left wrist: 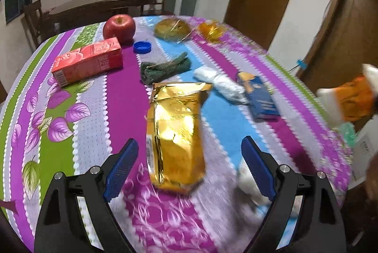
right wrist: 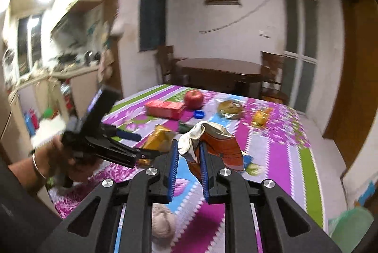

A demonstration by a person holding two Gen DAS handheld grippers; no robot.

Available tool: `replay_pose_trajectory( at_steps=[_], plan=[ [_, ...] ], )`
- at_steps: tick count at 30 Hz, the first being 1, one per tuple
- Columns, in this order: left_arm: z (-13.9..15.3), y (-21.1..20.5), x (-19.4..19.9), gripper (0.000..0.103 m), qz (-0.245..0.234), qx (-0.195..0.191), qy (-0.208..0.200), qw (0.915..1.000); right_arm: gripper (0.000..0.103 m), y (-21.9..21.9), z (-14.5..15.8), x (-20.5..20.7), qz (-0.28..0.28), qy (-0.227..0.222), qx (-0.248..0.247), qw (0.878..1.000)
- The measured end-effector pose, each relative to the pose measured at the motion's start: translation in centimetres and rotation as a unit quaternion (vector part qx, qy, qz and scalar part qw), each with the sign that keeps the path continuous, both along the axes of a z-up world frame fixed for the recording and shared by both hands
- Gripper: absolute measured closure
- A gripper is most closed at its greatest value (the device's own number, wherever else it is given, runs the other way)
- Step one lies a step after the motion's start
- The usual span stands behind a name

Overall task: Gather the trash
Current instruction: 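Grasp the orange-white wrapper with the right gripper while the left grasps the gold foil bag, then carry the orange-white wrapper and gold foil bag over the green bin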

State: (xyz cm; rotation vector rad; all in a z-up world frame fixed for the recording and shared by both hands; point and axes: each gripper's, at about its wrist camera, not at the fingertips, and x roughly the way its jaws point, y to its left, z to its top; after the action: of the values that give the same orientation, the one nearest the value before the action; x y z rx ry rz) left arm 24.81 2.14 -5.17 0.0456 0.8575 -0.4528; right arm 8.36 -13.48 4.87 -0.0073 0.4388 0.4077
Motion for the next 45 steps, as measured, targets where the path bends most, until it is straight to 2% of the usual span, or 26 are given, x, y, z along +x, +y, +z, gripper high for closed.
replay_pose_trajectory(
  at_steps=[2,5,6,14,22,31,35,45],
  plan=[
    [-0.8,-0.2,0.8,0.018,0.014,0.016,0.007,0.9997,0.084,-1.5,-0.1,-0.5,-0.015,0.006,0.027,1.000],
    [-1.9,-0.3,1.5,0.036,0.031,0.025,0.027,0.9989,0.084,-3.3,-0.4,-1.2,-0.031,0.015,0.057,0.998],
    [-1.8,-0.2,1.3,0.055,0.033,0.027,0.021,0.9989,0.084,-3.9,-0.6,-1.4,-0.037,0.019,0.065,0.997],
    [0.6,0.9,-2.1,0.055,0.040,0.022,-0.004,0.9989,0.084,-4.2,-2.3,-1.3,-0.047,0.037,0.065,0.996],
    [4.1,3.2,-5.1,0.055,0.078,0.026,-0.041,0.9958,0.084,-3.8,-3.1,-0.8,-0.057,0.045,0.068,0.995],
    [5.7,-2.5,-4.9,0.055,0.047,0.051,-0.077,0.9946,0.084,-4.3,-3.2,-0.3,-0.092,0.058,0.063,0.992],
    [5.8,-5.2,-5.2,0.055,0.043,0.084,-0.104,0.9901,0.084,-5.6,-3.3,-0.5,-0.113,0.065,0.073,0.989],
    [5.7,-8.9,-5.7,0.055,0.015,0.096,-0.108,0.9893,0.084,-7.9,-3.4,-1.5,-0.150,0.067,0.085,0.983]
  ],
)
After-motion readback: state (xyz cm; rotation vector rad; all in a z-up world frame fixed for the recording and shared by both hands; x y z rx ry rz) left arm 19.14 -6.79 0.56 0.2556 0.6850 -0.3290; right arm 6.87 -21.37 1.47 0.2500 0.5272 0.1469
